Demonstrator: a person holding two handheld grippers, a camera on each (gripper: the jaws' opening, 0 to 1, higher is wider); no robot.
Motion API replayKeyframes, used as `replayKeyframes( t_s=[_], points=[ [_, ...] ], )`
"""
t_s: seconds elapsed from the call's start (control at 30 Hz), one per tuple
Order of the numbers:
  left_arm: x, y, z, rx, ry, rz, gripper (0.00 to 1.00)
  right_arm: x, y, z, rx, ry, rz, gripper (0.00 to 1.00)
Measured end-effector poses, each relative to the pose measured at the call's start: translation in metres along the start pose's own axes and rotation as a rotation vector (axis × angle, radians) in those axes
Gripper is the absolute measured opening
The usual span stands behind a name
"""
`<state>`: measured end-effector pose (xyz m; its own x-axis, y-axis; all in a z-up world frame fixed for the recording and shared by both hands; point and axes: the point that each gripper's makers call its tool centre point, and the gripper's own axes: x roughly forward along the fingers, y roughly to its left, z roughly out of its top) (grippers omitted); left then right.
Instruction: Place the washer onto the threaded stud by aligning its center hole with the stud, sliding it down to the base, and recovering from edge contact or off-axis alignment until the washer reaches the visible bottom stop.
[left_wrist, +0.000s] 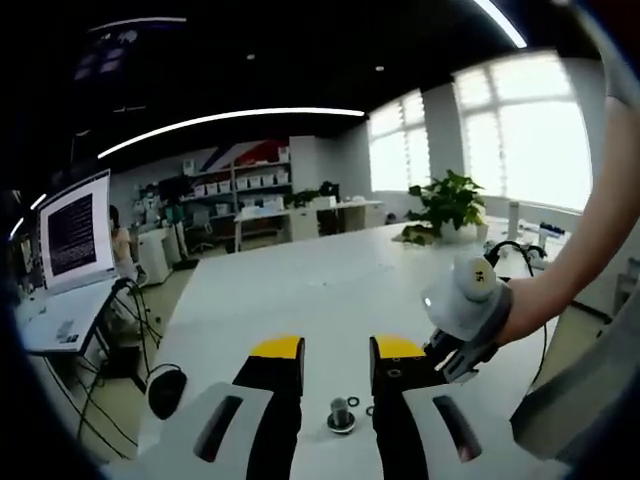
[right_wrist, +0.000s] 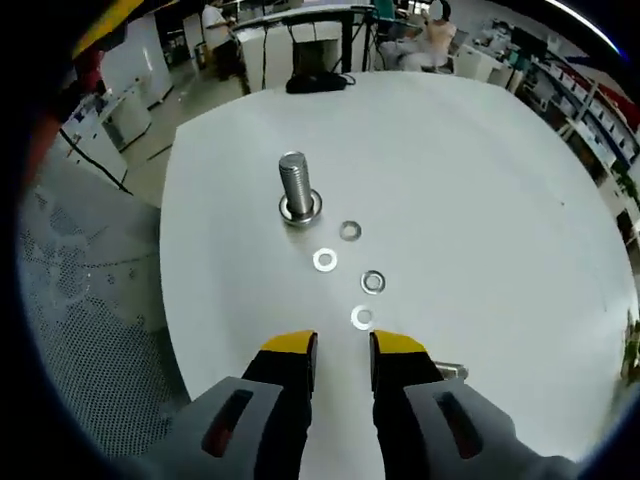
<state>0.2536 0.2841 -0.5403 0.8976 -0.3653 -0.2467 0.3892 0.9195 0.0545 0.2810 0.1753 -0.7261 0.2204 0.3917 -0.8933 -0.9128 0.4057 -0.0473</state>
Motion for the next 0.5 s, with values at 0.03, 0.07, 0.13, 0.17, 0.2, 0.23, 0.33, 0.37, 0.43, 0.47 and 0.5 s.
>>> replayKeyframes(
  t_s=[0.03,0.07,0.13,0.17,0.2,0.23,0.33,0.37,0.43,0.47,0.5],
  points=[
    [0.0,-0.001,-0.001,-0.001,0.004,-0.003,0.24,0.001,-0.001,0.0,0.002,0.001,-0.002,0.24],
    [0.0,-0.001,-0.002,0.0,0.007,-0.003,0.24,0.002,-0.003,0.001,0.008,0.003,-0.008,0.24],
    [0.0,-0.001,-0.003,-0.003,0.011,-0.004,0.24,0.007,-0.003,0.0,0.024,0.013,-0.008,0.24],
    [0.0,-0.001,-0.004,-0.006,0.014,-0.004,0.24,0.009,-0.003,0.0,0.024,0.014,-0.006,0.24],
    [0.001,-0.002,-0.004,-0.005,0.015,-0.007,0.24,0.011,-0.003,0.0,0.016,0.023,-0.008,0.24],
    [0.001,-0.002,-0.004,-0.003,0.014,-0.008,0.24,0.013,-0.003,0.0,0.007,0.027,-0.011,0.24],
    [0.001,-0.003,-0.002,-0.003,0.009,-0.011,0.24,0.017,-0.005,0.002,0.01,0.034,-0.01,0.24],
    [0.001,-0.003,-0.002,-0.003,0.009,-0.012,0.24,0.018,-0.006,0.002,0.017,0.041,-0.008,0.24],
    [0.001,-0.003,-0.003,0.005,0.013,-0.012,0.24,0.021,-0.007,0.0,0.019,0.053,-0.004,0.24],
    [0.001,-0.004,-0.003,0.021,0.017,-0.01,0.24,0.022,-0.007,-0.002,0.02,0.068,0.0,0.24],
    [0.001,-0.005,-0.003,0.026,0.018,-0.011,0.24,0.021,-0.009,0.001,0.042,0.051,0.002,0.24]
  ],
)
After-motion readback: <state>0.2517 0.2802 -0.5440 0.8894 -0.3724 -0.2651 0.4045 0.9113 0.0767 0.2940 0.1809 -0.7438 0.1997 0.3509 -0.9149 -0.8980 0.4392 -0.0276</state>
